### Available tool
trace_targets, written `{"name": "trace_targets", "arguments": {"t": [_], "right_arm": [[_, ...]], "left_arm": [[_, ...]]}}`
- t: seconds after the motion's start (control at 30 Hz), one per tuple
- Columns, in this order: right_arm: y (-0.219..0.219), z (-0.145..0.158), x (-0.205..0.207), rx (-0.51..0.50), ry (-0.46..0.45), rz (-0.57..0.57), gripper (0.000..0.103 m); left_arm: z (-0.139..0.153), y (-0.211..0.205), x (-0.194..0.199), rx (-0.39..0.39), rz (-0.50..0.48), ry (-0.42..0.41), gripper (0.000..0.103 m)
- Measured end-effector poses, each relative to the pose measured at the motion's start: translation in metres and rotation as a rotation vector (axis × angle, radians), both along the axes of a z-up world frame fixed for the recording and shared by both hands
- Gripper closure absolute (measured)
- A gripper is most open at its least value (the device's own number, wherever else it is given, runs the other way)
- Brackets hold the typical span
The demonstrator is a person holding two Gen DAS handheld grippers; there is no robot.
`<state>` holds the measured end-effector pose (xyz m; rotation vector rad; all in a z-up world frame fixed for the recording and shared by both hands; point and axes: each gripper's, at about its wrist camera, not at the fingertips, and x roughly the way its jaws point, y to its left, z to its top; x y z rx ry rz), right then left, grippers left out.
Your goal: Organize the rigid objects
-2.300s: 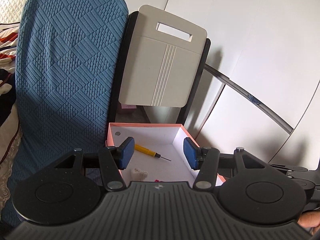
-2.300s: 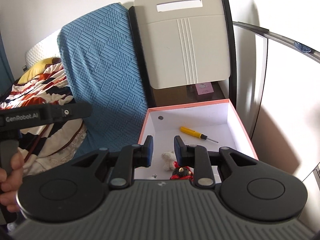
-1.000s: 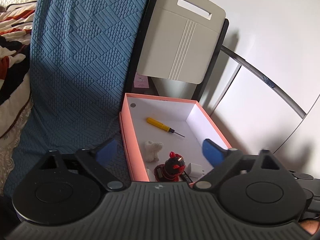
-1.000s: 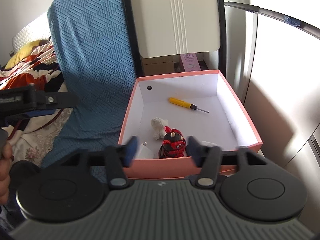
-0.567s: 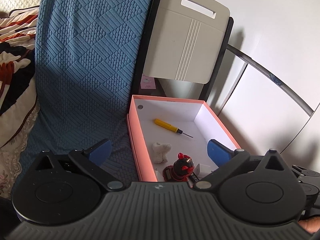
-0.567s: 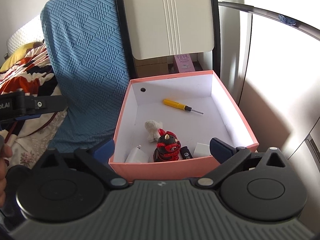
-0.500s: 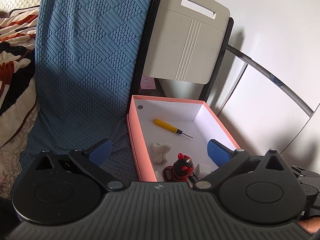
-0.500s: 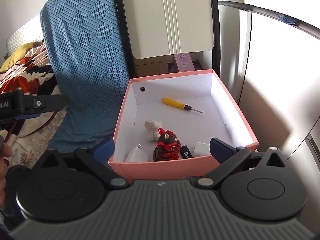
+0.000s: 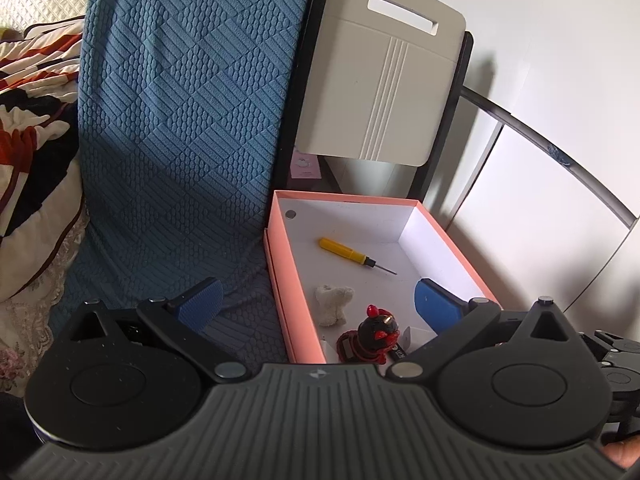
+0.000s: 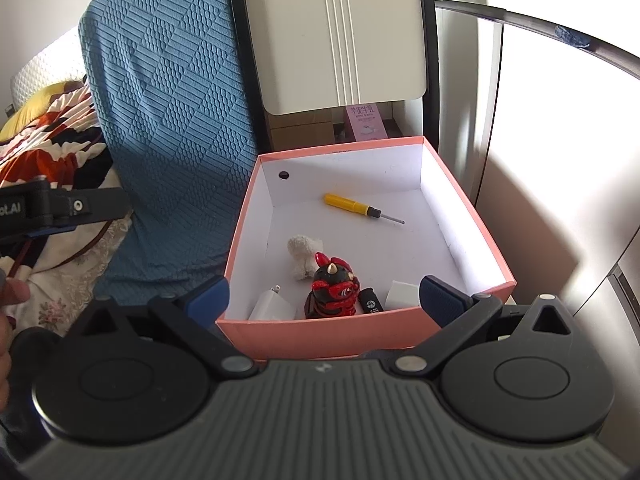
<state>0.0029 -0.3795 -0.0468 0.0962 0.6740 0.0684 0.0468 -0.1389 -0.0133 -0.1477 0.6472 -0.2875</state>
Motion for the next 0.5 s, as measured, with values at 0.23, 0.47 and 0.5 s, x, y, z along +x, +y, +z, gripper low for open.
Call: {"name": "trace_targets", "arguments": {"t": [0.23,0.47,0.5], "right_arm": [[-0.0035,-0.0032,-0.0004,0.001,0.009,-0.018,0.000],[-0.0057,-0.0055,-0.0003,0.002,0.012,-0.022,0.000],[-0.0059,-0.0055,-0.0003,0.002,0.012,-0.024,0.000]], "left_arm": [[-0.0030,0.0007,0.0030,0.006,0.004,0.020,0.000],[-0.0034,-0.0006,0.0044,0.014,0.008,0.024,0.000],[-0.0035,-0.0005,0.0042,0.014,0.007,0.023,0.000]]}}
